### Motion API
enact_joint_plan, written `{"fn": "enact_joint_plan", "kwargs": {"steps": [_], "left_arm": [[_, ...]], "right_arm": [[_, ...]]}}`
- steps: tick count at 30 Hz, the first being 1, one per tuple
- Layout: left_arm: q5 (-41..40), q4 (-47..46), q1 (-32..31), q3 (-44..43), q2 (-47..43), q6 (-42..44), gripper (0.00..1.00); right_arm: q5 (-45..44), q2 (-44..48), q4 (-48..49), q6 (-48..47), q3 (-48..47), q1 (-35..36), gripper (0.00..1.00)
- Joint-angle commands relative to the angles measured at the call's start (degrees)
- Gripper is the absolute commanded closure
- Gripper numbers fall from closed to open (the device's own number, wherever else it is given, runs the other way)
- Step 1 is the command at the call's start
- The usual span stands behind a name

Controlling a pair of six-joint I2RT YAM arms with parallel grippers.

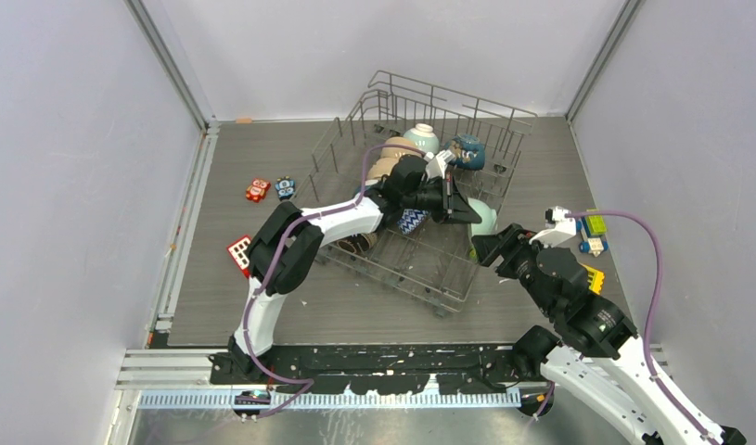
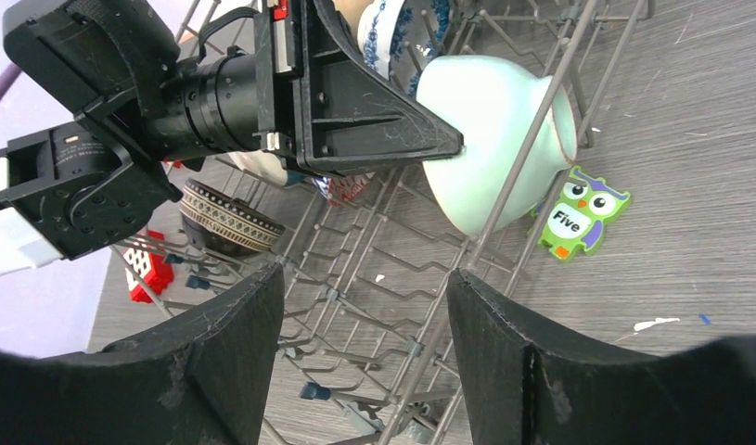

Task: Unload the bowls from the dish rack
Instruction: Pick up the bowl from the dish rack.

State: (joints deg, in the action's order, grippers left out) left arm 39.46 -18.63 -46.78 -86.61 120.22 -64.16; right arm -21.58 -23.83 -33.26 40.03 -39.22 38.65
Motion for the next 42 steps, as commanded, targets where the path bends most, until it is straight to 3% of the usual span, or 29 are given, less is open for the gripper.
{"fn": "enact_joint_plan", "kwargs": {"steps": [1, 14, 30, 37, 42], "left_arm": [[2.63, -6.81, -0.28, -0.28, -1.94, -0.46, 1.0], [3.95, -10.43, 1.14, 0.3, -6.97, -1.06, 1.0], [4.79, -9.03, 2.29, 2.03, -12.52, 0.2, 1.0], [5.35, -5.5, 2.4, 1.16, -15.72, 2.48, 1.0], [5.62, 3.01, 2.4, -0.63, -19.75, 8.08, 1.0]], "right_arm": [[-1.84, 1.05, -0.33, -3.21, -3.1, 0.2, 0.31], [-3.45, 1.68, -3.31, -6.44, -8.38, 0.2, 0.25], [-3.18, 1.81, -4.45, -7.98, -11.19, 0.26, 0.24], [-2.89, 0.83, -4.64, -10.76, -14.31, 0.25, 0.24], [-5.81, -0.78, -5.56, -14.79, -19.83, 0.2, 0.24]]}}
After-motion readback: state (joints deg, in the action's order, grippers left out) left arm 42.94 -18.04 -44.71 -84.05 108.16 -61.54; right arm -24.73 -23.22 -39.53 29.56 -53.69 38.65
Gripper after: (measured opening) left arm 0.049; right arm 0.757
